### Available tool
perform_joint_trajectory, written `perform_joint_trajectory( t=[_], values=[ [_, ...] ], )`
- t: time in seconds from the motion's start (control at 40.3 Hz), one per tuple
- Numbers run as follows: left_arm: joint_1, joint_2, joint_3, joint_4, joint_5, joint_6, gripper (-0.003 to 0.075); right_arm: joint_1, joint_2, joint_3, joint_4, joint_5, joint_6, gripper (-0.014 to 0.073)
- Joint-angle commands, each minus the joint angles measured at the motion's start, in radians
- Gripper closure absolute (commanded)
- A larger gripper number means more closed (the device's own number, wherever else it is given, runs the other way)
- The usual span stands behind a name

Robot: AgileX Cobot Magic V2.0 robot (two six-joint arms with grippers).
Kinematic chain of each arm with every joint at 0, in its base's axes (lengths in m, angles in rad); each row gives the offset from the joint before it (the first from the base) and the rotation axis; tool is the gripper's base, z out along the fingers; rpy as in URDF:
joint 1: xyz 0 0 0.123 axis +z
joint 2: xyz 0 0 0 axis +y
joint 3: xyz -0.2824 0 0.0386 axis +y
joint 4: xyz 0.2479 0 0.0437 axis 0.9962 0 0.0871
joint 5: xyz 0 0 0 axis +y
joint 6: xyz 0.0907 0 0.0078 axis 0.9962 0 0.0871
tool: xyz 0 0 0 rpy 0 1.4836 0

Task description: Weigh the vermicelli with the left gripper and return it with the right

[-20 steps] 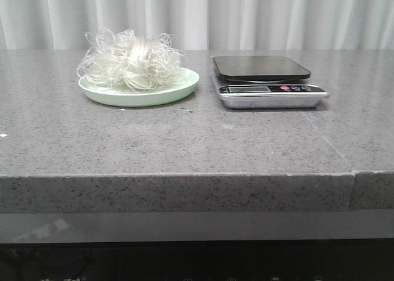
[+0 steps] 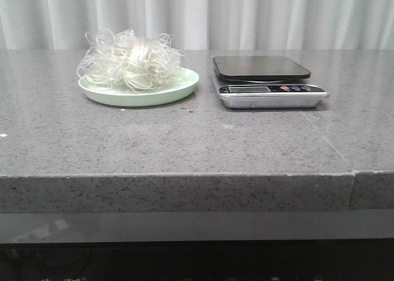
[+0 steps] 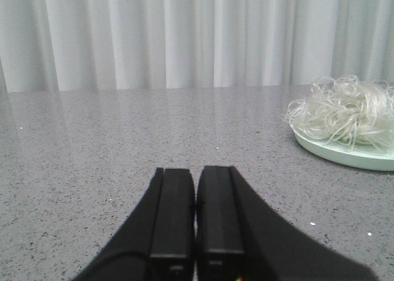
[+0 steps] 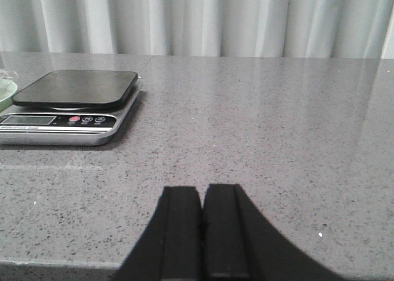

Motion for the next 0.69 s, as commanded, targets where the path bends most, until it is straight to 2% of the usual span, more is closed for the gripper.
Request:
perform_joint_trajectory(
  t=[0.0,0.248,0.397,0.546,0.67],
  values=[
    [0.001,-0.022,0.037,-0.009,-0.087,-0.008,0.0565,0.001,-0.016,-0.003,0.004,-0.083,-0.003,0.0454],
    [0.001,-0.022,0.037,-0.005,-0.092,-0.008,0.0565,0.001,-0.016,-0.003,0.004,-0.088,-0.003,0.0454],
    [0.001,-0.022,0.014,0.003,-0.162,-0.008,0.0565,0.002,-0.015,-0.032,0.005,-0.106,-0.003,0.0454],
    [0.001,-0.017,-0.112,0.003,-0.131,-0.008,0.0565,0.002,-0.015,-0.141,0.006,-0.064,-0.003,0.0454],
    [0.001,0.023,-0.286,0.003,0.003,-0.008,0.0565,0.002,0.013,-0.289,0.006,0.011,-0.003,0.0454]
  ],
)
